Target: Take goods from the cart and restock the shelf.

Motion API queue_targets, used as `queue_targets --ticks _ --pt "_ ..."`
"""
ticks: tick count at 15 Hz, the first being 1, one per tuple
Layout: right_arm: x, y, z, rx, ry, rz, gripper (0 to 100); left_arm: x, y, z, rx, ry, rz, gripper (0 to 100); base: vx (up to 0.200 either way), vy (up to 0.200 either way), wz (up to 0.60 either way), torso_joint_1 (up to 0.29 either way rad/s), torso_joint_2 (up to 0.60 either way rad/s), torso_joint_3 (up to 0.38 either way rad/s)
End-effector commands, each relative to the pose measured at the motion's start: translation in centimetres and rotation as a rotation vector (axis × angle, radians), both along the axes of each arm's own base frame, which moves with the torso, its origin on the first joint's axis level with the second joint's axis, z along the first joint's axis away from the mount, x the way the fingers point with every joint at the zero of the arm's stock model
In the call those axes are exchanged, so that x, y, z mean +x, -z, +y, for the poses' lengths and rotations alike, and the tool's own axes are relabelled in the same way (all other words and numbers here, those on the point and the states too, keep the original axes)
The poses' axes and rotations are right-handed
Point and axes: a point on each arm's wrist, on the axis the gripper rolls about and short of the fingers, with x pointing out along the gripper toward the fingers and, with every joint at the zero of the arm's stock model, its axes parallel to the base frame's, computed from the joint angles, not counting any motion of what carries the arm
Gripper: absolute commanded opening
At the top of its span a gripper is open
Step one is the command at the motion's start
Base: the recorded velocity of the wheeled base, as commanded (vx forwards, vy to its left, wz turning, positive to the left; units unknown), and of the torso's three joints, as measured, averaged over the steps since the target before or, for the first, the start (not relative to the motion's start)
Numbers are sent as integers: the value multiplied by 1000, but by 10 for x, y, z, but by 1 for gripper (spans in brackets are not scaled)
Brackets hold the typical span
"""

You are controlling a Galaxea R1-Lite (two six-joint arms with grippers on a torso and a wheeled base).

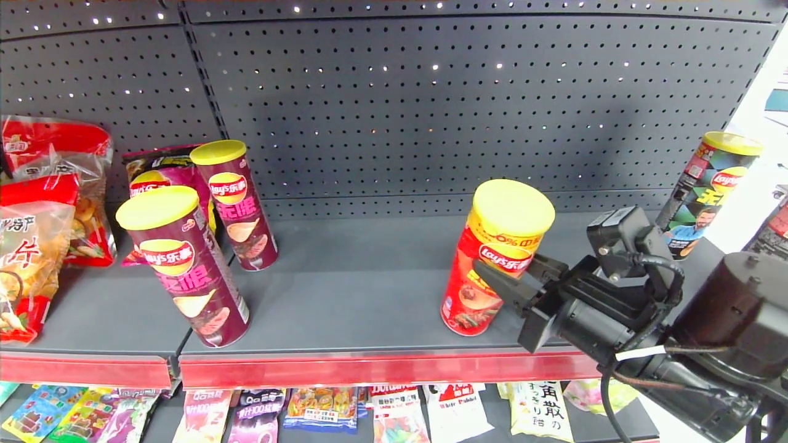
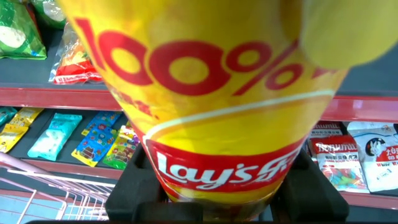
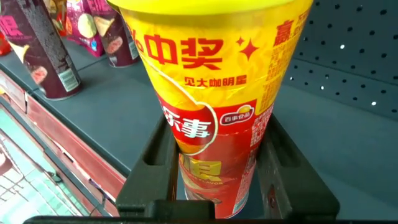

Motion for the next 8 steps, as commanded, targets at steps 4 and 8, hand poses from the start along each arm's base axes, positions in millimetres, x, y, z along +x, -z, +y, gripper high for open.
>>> queue_targets --ticks 4,8 --pt "-5 -7 -3 20 -2 -25 0 0 0 0 0 -1 0 0 0 0 0 0 0 0" --pt "-8 -8 -6 23 -2 -29 0 0 0 0 2 0 0 0 0 0 0 0 0 0"
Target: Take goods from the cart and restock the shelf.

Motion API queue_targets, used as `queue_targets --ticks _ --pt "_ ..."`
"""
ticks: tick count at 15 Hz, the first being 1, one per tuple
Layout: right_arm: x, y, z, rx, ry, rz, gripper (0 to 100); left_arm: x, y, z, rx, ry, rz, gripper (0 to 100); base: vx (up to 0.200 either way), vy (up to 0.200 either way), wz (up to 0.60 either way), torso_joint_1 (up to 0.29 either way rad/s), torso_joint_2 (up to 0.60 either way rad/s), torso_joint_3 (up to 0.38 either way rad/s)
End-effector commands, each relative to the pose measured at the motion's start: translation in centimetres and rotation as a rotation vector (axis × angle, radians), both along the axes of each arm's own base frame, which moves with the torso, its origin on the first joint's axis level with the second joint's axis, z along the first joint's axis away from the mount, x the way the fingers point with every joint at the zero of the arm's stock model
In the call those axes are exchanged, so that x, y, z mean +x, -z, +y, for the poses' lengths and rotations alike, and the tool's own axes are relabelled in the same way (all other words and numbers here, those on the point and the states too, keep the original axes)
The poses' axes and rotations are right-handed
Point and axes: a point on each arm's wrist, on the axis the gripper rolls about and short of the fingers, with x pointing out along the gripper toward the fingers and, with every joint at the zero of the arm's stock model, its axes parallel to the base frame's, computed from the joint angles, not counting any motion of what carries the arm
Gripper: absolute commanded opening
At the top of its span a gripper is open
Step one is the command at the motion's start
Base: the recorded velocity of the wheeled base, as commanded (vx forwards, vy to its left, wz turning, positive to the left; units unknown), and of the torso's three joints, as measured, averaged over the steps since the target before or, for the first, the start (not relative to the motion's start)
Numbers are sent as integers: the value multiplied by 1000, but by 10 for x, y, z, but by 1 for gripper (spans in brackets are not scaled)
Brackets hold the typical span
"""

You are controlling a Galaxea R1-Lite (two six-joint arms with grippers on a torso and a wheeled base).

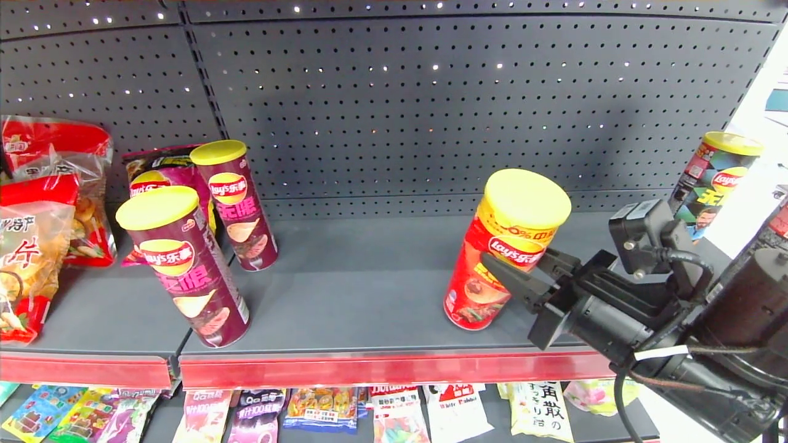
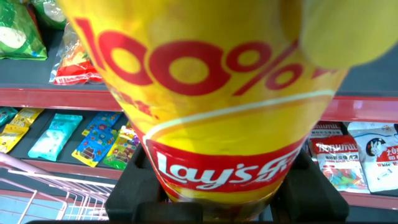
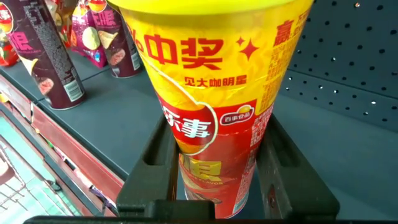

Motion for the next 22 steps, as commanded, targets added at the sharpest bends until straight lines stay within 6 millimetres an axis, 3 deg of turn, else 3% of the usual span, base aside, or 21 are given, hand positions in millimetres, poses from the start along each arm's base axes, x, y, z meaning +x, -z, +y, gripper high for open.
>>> queue_targets --ticks 1,5,22 --pt "-3 0 -2 -1 -2 -1 0 0 0 0 0 -1 1 0 0 0 0 0 0 0" --pt "-8 8 -7 -24 0 24 0 0 0 0 0 -1 1 0 0 0 0 0 0 0" --pt "4 18 1 -54 15 60 0 0 1 0 -1 -1 4 0 0 0 0 0 0 0"
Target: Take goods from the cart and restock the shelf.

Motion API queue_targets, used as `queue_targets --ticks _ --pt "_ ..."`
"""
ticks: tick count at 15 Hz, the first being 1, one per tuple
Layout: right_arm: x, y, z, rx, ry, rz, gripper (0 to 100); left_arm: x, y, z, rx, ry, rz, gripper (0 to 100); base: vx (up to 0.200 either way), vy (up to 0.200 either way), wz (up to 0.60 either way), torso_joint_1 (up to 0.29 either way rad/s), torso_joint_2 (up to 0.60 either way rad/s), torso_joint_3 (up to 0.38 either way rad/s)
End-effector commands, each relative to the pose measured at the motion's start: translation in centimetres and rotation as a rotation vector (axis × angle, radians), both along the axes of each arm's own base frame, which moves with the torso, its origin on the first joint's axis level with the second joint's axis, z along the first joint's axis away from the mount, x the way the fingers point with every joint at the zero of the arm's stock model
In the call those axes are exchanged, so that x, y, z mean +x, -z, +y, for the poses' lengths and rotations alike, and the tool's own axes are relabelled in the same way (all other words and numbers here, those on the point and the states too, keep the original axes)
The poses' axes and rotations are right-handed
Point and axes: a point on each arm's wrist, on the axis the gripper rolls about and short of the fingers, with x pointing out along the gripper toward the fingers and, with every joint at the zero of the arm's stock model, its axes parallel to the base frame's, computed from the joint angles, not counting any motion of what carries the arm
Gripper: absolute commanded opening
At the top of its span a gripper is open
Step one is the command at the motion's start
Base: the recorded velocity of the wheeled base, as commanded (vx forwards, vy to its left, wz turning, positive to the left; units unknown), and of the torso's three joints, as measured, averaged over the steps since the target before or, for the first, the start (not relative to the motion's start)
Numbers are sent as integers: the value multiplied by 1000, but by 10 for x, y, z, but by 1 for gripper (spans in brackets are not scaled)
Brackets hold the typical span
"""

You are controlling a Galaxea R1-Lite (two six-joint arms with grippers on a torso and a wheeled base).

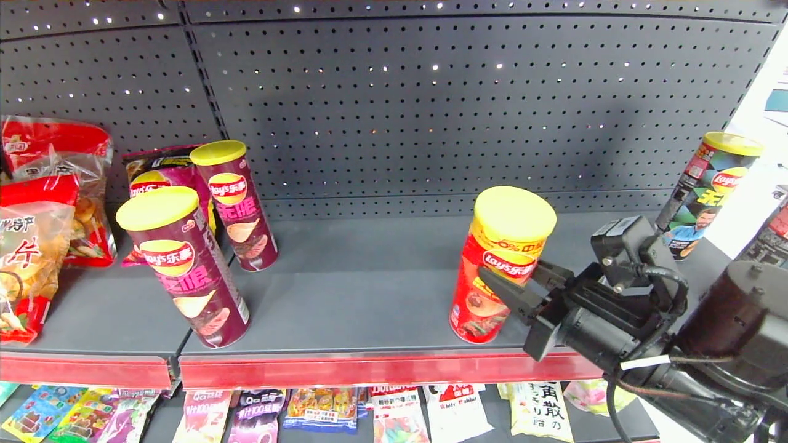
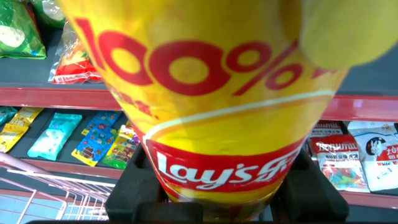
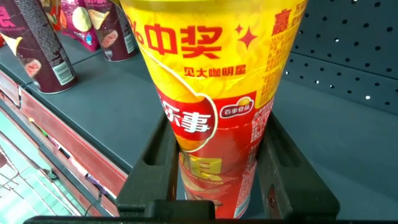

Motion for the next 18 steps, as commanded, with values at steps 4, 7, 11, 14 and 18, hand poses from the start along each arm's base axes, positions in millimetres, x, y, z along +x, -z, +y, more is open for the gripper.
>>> queue_targets --ticks 4,7,11,14,18 --pt "4 4 3 -13 8 13 100 0 0 0 0 -2 1 0 0 0 0 0 0 0" --pt "4 3 3 -10 8 10 100 0 0 0 -2 -2 -1 0 0 0 0 0 0 0" --pt "0 1 0 -2 10 6 100 0 0 0 0 -2 0 0 0 0 0 0 0 0" --pt "-12 1 -11 -6 13 9 100 -2 2 0 4 2 -8 0 0 0 0 0 0 0" --pt "-32 -2 -27 -4 -2 -18 100 0 10 -1 20 27 17 0 0 0 0 0 0 0"
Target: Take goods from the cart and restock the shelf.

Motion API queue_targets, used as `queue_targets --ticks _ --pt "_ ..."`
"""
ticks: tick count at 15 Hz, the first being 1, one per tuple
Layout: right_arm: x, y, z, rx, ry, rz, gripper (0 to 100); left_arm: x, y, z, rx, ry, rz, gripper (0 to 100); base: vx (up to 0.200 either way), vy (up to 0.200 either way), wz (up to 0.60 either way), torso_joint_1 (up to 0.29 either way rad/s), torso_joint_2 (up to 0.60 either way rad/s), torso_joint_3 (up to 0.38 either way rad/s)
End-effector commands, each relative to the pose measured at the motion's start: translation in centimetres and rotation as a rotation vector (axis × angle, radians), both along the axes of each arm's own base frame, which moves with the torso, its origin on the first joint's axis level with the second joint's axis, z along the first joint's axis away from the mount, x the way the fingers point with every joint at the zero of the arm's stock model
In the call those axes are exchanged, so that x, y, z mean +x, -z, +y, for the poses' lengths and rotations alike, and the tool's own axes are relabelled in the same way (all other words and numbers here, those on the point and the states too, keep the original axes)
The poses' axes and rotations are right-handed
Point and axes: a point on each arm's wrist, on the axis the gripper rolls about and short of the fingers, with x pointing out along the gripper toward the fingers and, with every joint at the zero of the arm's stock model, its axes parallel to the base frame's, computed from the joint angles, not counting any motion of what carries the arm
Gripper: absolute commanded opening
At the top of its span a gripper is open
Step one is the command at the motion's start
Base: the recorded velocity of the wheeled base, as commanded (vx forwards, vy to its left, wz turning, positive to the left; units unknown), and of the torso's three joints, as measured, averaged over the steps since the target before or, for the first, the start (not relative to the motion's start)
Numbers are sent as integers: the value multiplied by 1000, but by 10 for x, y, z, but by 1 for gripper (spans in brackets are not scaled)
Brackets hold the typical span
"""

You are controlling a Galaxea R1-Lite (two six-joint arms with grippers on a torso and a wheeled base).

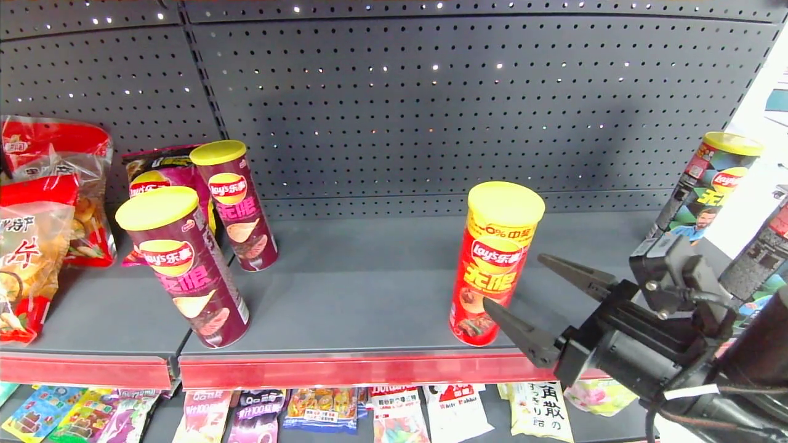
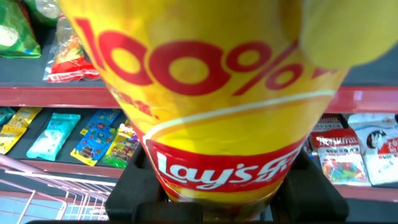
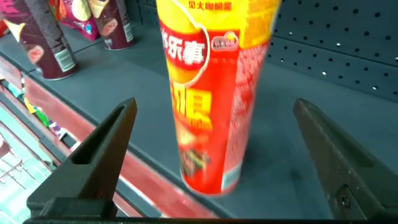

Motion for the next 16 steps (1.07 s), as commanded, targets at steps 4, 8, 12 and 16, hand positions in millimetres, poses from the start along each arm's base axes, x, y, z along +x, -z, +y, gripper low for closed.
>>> queue_targets --ticks 4,8,12,16 --pt "-27 5 -23 -21 -32 -6 100 -1 3 0 9 5 -4 0 0 0 0 0 0 0" --pt "-31 2 -26 -9 -48 -22 100 0 7 0 7 6 8 0 0 0 0 0 0 0" --pt "-45 9 -39 -40 -42 -19 100 0 14 0 5 6 22 0 0 0 0 0 0 0" --pt "-55 6 -48 -25 -40 -38 100 2 19 -1 -5 53 39 0 0 0 0 0 0 0"
